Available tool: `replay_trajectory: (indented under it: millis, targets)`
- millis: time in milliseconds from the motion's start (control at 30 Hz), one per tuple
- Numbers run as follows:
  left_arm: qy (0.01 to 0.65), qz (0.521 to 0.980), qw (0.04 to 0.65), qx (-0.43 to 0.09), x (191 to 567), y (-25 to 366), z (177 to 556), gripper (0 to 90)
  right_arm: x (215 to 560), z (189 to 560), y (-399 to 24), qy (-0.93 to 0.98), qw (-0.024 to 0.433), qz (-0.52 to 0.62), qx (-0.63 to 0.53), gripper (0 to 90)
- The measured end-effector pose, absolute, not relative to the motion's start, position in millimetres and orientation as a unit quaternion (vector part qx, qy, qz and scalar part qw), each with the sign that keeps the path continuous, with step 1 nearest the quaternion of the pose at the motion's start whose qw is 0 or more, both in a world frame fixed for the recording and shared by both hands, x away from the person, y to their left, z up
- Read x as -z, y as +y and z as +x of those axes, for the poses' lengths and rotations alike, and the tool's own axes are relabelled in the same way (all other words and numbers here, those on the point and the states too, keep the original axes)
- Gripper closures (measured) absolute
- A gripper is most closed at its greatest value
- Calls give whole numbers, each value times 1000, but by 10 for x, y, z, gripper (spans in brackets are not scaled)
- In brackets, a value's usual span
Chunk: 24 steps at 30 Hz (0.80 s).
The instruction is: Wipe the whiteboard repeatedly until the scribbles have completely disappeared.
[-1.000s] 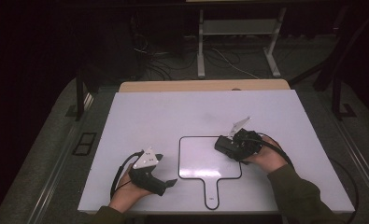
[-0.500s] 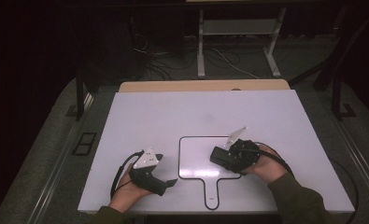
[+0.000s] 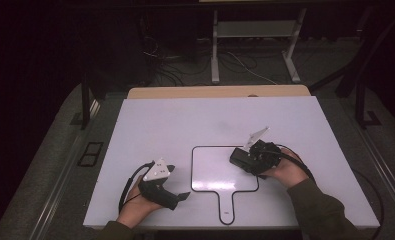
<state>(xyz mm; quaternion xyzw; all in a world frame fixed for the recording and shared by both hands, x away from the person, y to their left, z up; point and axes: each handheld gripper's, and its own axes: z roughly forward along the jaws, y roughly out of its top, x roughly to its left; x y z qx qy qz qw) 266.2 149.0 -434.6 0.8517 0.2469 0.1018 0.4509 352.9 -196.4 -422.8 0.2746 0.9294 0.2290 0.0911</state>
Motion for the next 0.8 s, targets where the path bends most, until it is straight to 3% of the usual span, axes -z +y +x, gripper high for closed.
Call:
replay_trajectory:
  millis: [533,800]
  targets:
    - [246,853,450,-102,4343,1487,2664,0,4218,3140,-1741,948,61,212,-229,389]
    - [246,853,450,-103,4341,1488,2662,0,4229,3362,-1842,939,71,244,-231,389]
